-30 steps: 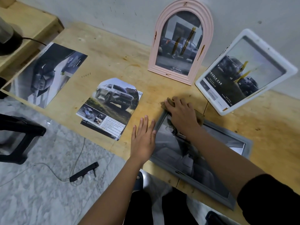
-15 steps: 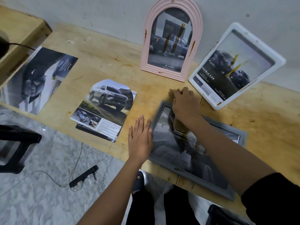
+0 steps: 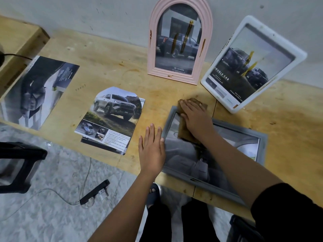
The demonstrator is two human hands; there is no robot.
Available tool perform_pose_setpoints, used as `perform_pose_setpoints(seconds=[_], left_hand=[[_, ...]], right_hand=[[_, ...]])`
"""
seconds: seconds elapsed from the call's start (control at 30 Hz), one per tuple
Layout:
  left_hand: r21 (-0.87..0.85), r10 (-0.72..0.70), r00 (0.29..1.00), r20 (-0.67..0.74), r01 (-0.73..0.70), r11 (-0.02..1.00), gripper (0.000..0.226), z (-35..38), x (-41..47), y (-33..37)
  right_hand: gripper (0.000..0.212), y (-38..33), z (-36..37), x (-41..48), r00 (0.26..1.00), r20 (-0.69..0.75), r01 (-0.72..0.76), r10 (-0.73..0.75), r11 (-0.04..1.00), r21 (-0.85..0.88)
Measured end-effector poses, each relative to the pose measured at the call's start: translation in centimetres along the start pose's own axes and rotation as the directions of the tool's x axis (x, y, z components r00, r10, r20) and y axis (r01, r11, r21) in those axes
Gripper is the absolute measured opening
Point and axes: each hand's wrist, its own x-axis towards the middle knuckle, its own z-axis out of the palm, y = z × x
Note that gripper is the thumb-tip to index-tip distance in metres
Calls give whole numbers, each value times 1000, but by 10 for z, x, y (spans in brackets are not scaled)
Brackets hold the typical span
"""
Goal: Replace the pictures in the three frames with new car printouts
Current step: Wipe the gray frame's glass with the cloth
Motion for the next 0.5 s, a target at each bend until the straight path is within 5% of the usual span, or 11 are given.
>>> perform_pose_setpoints(seconds=[0.13,0.5], left_hand=[[10,-8,1000,19,8,1000,54,-1,0,1],[24,17,1000,22,-17,1000,68,-1,-1,1]], right_hand=[[33,13,-5,-22,990,-138,-28,35,998,54],[31,43,-19,-51,986,-69,-144,149,987,66]])
